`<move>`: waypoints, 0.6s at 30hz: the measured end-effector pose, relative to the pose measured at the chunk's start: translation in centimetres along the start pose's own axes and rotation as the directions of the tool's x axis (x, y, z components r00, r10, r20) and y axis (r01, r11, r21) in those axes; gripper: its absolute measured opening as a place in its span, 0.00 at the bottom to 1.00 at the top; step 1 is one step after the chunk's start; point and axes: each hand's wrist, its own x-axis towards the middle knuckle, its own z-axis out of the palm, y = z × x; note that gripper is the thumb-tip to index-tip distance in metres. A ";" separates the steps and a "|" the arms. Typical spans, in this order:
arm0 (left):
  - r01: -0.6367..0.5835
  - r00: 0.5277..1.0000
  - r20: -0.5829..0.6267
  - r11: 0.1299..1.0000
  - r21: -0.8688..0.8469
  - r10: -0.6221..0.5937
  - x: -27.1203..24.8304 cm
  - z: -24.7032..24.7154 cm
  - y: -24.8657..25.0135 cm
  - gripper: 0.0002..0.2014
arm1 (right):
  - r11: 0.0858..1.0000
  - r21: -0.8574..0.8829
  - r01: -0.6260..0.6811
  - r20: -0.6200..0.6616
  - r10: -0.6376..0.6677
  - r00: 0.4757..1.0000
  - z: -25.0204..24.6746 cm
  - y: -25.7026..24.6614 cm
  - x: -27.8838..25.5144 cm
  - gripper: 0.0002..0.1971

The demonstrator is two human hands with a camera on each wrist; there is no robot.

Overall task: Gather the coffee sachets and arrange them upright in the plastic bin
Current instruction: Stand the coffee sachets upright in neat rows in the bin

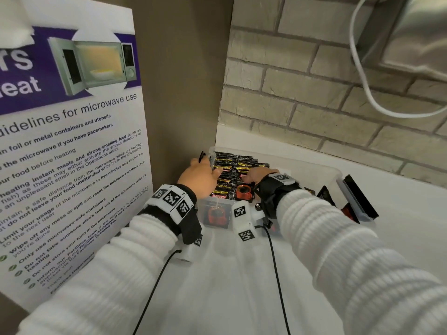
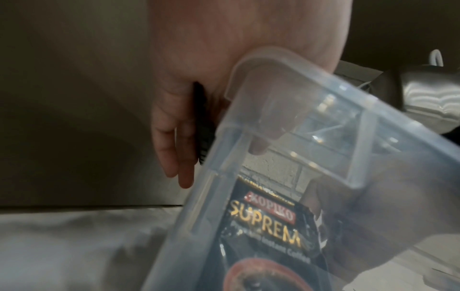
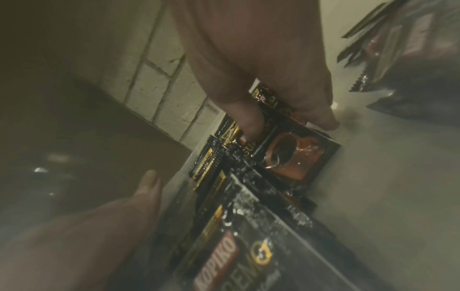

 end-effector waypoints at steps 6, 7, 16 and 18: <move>0.001 1.000 0.004 1.000 0.007 -0.001 0.0 0.0 0.0 0.27 | 0.975 0.216 -0.041 0.042 0.033 0.999 -0.6 -0.7 -0.8 0.22; 0.001 1.000 0.004 1.000 0.006 -0.001 0.0 0.0 0.1 0.27 | 0.970 0.238 -0.041 0.047 0.031 0.998 -0.6 -0.7 -1.1 0.22; 0.007 1.000 0.006 1.000 0.012 -0.008 -0.2 0.0 0.0 0.27 | 0.832 0.546 -0.104 0.084 0.069 0.994 -0.6 -0.8 -1.5 0.19; 0.002 1.000 0.003 1.000 0.006 -0.002 -0.2 0.0 0.1 0.26 | 0.837 0.543 -0.065 0.102 0.011 0.995 -1.1 -0.1 -2.2 0.20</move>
